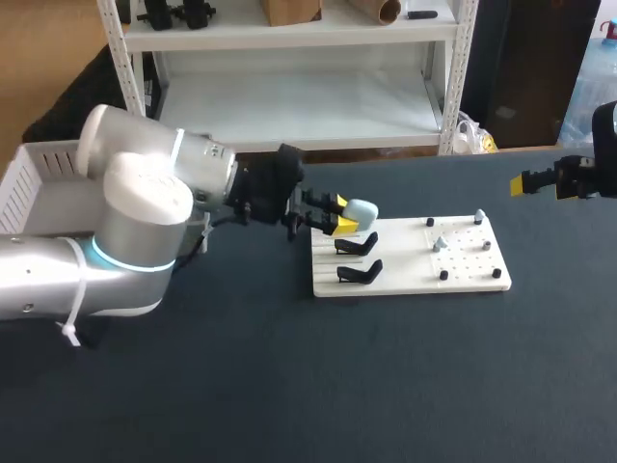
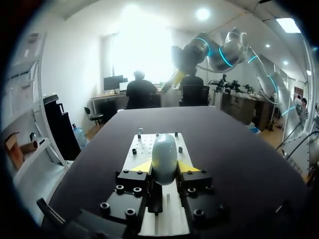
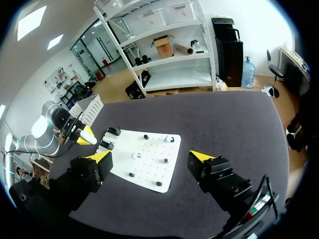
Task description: Pick up each earbud case from the left stands, insert the matching earbuds, close the lid, and place the case in the box.
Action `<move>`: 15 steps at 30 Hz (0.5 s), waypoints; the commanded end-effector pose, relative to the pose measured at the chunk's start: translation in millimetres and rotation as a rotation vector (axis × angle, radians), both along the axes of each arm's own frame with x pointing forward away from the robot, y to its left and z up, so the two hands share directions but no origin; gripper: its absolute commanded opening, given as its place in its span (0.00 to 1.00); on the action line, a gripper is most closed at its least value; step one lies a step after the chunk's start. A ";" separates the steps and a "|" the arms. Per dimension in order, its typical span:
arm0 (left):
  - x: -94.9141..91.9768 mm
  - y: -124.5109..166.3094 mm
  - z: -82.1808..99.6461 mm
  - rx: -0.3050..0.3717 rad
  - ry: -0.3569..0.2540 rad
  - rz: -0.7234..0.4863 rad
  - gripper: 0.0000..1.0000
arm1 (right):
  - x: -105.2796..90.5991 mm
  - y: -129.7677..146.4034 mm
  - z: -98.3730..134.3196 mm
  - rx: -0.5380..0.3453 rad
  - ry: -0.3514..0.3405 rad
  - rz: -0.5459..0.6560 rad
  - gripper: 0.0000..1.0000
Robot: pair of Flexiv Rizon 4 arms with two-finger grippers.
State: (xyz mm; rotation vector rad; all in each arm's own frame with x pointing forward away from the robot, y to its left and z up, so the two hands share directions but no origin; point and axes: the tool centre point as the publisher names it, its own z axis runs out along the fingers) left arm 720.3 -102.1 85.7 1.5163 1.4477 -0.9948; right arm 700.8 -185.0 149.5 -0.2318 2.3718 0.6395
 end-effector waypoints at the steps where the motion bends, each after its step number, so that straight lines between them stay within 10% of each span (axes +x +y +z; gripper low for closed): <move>1: -20.0 1.0 16.5 -0.054 -0.019 0.052 0.00 | 0.8 -0.3 -0.6 0.002 0.000 0.003 1.00; 15: -26.9 -3.0 33.9 -0.104 -0.016 0.066 0.00 | 0.8 -0.3 -0.6 0.002 0.000 0.003 1.00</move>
